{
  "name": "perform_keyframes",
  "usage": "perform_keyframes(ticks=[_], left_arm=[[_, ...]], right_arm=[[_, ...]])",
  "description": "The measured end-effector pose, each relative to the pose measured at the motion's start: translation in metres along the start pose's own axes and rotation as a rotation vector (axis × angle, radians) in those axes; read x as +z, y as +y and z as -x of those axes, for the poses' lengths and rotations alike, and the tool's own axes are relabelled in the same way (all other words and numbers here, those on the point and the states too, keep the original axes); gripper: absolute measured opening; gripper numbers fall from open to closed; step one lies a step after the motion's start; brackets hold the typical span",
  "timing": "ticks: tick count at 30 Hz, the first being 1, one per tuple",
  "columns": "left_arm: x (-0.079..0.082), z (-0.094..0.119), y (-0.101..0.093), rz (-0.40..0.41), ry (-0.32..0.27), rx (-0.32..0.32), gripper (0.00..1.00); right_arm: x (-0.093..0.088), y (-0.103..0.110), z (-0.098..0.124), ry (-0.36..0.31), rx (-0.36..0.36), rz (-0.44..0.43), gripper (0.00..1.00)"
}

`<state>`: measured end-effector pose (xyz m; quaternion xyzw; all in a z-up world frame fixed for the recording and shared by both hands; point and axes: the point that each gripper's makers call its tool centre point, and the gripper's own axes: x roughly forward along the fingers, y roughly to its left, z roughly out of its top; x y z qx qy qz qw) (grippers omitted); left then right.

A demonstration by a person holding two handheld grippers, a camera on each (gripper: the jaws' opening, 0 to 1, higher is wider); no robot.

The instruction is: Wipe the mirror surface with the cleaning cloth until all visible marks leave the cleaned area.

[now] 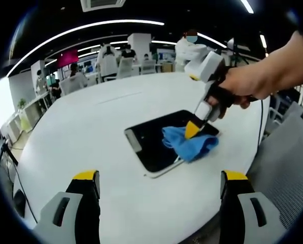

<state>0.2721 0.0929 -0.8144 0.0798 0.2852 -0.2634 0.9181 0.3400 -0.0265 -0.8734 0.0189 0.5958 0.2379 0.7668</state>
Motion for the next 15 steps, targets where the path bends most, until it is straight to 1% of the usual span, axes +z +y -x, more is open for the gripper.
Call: perform_keyframes(ticks=[6,11,15], left_arm=[[0.0009,0.0000,-0.0004,0.002,-0.003,-0.003,0.99],[0.0019,0.0003,-0.0005,0.007,-0.008,-0.003,0.99],[0.0019,0.0008,0.0002,0.015,-0.009,-0.001,0.99]], right_arm=[[-0.0002,-0.0007,0.0001,0.006,-0.003,0.001,0.00],[0.0015,-0.0018,-0.0004,0.030,0.005,-0.016,0.00],[0.0026,-0.0021,0.0005,0.032,0.000,-0.010,0.00]])
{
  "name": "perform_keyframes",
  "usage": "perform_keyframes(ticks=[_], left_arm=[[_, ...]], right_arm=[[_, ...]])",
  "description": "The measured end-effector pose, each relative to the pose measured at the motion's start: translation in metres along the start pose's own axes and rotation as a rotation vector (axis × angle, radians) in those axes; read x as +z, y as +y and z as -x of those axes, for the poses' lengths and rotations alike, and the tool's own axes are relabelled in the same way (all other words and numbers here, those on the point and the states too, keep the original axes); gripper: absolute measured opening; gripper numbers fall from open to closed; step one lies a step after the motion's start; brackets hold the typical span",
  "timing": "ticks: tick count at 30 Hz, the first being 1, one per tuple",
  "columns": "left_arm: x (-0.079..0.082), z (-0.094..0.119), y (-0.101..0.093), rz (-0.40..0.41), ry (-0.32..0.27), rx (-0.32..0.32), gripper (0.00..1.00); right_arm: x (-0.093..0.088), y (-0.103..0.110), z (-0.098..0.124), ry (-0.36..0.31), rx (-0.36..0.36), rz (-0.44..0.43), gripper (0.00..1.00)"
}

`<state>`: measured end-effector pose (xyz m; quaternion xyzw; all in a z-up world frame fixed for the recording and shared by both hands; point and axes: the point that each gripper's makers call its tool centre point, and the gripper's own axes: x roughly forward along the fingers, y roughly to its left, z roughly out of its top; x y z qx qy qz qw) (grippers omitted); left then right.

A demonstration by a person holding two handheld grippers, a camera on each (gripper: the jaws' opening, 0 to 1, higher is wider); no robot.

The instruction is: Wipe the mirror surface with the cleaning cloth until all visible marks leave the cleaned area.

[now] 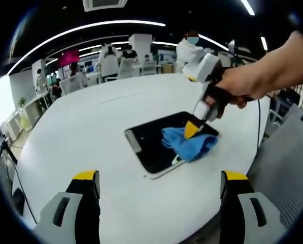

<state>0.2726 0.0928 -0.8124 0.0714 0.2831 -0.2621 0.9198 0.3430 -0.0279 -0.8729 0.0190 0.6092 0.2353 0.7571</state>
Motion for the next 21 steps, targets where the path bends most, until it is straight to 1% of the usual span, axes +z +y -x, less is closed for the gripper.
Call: perform_keyframes(ticks=[8,18,21], left_arm=[[0.001,0.000,-0.003,-0.004,-0.003,-0.009,0.99],[0.000,-0.001,-0.004,0.000,0.004,-0.022,0.99],[0.000,-0.001,-0.004,0.001,0.000,-0.025,0.99]], right_arm=[[0.007,-0.003,-0.001,-0.003,0.000,-0.007,0.00],[0.024,-0.006,-0.003,-0.012,-0.007,-0.010,0.00],[0.028,-0.008,-0.005,-0.004,-0.002,-0.017,0.00]])
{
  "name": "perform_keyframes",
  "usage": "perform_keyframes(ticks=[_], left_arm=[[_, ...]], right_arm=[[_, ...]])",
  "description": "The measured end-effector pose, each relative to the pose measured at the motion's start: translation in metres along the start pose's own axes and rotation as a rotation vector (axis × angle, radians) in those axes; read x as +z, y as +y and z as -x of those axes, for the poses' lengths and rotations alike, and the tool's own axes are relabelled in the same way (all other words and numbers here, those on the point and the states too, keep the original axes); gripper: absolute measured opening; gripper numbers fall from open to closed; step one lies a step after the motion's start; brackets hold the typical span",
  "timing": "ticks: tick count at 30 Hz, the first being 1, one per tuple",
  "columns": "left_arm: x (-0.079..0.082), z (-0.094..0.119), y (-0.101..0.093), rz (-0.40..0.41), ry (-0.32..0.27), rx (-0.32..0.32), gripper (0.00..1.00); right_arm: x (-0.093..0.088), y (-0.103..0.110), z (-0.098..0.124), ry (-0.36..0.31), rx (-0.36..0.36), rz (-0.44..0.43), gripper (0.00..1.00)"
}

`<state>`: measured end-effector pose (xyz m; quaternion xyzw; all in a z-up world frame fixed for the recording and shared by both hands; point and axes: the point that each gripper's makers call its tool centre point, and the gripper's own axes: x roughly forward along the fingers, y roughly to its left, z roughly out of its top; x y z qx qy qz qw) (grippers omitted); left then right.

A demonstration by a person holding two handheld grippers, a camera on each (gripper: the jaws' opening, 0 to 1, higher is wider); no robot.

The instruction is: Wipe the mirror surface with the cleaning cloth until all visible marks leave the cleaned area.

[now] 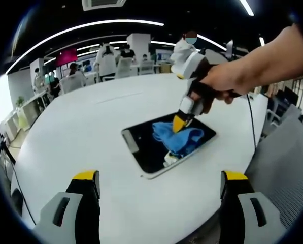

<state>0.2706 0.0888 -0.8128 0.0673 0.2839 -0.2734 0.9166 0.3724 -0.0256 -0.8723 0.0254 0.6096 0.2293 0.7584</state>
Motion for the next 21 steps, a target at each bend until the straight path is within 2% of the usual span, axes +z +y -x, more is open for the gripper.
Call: perform_keyframes(ticks=[12,21], left_arm=[[-0.001,0.000,-0.003,0.006,0.005,-0.008,0.99],[-0.001,-0.001,-0.004,0.003,0.004,-0.013,0.99]], right_arm=[[0.024,-0.008,-0.006,-0.021,-0.009,0.006,0.00],[0.033,-0.009,-0.003,-0.025,-0.019,0.016,0.00]])
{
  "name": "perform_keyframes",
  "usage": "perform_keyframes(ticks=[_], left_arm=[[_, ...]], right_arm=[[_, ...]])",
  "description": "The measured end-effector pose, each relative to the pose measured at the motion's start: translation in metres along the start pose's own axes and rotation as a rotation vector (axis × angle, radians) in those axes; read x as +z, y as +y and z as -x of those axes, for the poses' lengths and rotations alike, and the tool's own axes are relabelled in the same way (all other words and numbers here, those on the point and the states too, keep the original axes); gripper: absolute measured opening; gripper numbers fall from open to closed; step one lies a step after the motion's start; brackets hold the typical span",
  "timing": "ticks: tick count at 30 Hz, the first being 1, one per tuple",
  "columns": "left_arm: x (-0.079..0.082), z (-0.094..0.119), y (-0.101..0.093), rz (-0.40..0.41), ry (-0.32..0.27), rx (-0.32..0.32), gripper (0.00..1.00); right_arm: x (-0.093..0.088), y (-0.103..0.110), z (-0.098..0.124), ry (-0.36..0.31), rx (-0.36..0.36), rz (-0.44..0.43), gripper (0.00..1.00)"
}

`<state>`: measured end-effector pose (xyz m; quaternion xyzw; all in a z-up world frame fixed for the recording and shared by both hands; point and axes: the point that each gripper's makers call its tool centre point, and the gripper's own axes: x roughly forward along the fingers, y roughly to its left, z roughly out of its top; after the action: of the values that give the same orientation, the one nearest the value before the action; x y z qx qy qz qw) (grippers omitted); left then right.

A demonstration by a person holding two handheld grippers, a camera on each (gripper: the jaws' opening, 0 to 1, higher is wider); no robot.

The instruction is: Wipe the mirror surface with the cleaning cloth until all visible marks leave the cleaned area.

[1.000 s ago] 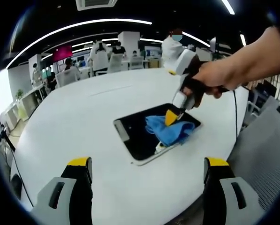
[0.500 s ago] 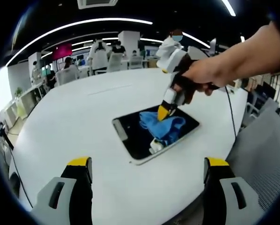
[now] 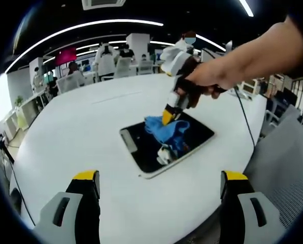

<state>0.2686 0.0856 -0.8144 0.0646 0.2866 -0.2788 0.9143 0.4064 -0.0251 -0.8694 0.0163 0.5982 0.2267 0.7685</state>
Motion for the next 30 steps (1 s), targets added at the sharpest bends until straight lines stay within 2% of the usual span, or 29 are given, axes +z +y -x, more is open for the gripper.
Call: perform_keyframes(ticks=[20,30], left_arm=[[-0.001,-0.001,-0.001,-0.004,0.004,-0.009,0.99],[-0.001,-0.001,0.001,0.007,-0.004,-0.009,0.99]], right_arm=[[0.040,-0.011,-0.009,-0.050,-0.038,0.008,0.00],[0.045,-0.010,-0.009,-0.045,-0.051,0.004,0.00]])
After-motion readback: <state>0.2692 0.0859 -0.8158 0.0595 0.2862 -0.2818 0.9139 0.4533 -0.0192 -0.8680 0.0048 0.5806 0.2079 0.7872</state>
